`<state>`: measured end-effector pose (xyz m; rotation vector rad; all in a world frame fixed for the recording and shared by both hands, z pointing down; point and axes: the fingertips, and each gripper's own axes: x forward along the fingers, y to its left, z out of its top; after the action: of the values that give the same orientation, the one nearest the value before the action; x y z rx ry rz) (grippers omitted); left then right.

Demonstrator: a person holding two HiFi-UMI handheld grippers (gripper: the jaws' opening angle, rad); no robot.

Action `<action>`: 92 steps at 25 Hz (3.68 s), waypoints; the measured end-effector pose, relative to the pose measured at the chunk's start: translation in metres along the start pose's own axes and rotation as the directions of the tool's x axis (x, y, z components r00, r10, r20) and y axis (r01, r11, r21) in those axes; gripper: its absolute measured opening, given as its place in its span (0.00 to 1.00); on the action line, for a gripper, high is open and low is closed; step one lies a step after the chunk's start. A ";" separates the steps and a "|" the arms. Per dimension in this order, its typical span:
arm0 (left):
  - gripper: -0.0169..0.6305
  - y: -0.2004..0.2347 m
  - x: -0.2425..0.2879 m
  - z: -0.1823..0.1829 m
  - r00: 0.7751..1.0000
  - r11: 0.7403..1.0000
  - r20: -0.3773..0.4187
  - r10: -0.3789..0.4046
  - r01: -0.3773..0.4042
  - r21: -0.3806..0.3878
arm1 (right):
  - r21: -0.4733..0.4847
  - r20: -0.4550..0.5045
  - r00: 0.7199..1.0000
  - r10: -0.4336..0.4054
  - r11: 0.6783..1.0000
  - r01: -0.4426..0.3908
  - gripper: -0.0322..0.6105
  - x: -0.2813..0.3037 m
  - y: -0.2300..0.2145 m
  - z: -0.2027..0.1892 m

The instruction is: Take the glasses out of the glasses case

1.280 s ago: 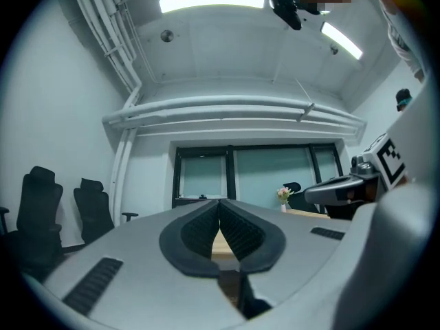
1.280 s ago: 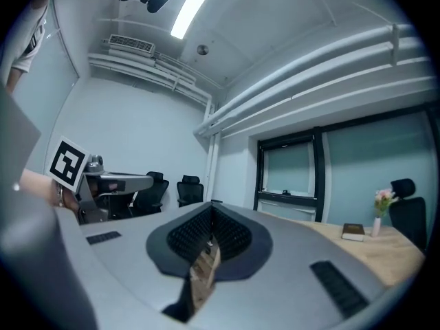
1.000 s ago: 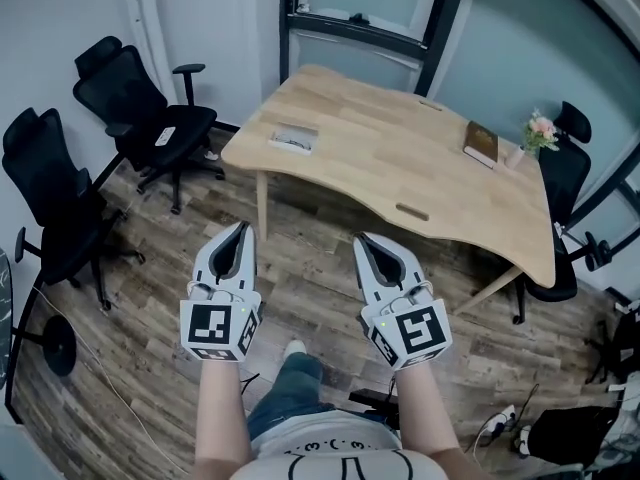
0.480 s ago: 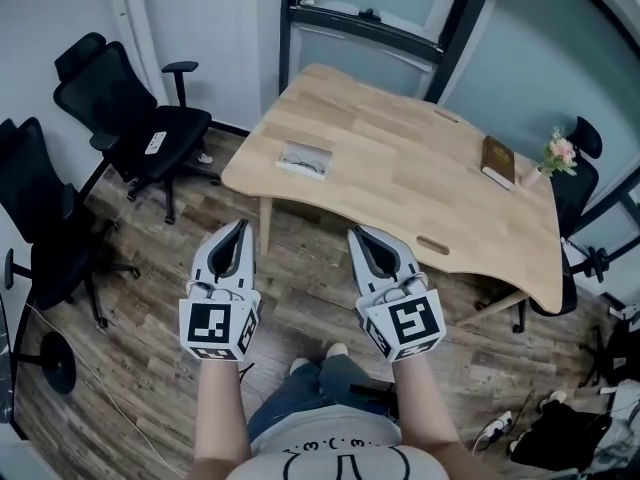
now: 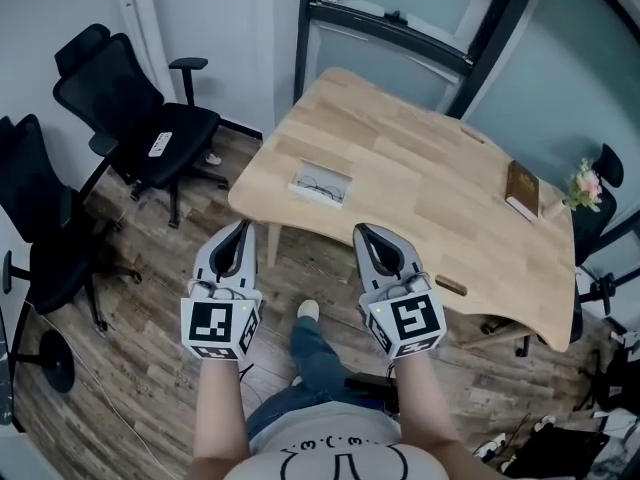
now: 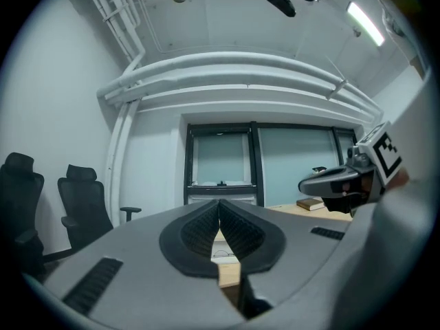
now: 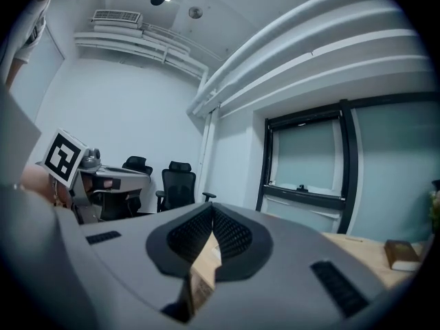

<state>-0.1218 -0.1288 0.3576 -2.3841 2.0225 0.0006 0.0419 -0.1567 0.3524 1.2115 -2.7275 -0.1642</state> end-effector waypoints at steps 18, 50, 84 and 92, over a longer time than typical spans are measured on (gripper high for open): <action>0.05 0.079 0.223 -0.049 0.991 0.999 -0.134 -0.005 0.000 -0.032 | 0.101 -0.282 0.945 0.165 0.985 -0.142 0.45 0.217 -0.102 -0.086; 0.05 0.137 0.226 -0.123 0.953 0.994 -0.302 0.015 -0.046 -0.097 | -0.072 -0.870 0.394 0.297 0.713 -0.697 0.20 0.265 -0.051 -0.264; 0.05 0.130 0.230 -0.040 0.986 0.995 -0.137 -0.097 0.100 0.011 | -0.218 -0.438 0.898 -0.041 0.974 -0.062 0.08 0.249 -0.103 -0.059; 0.05 0.123 0.220 -0.023 0.985 0.989 -0.092 -0.147 0.150 0.018 | 0.044 -0.141 0.974 -0.177 0.982 0.185 0.08 0.203 -0.108 -0.018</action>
<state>-0.2072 -0.3659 0.3768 -2.5576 1.8616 -0.1350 -0.0101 -0.3806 0.3721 1.4312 -2.5200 -0.0232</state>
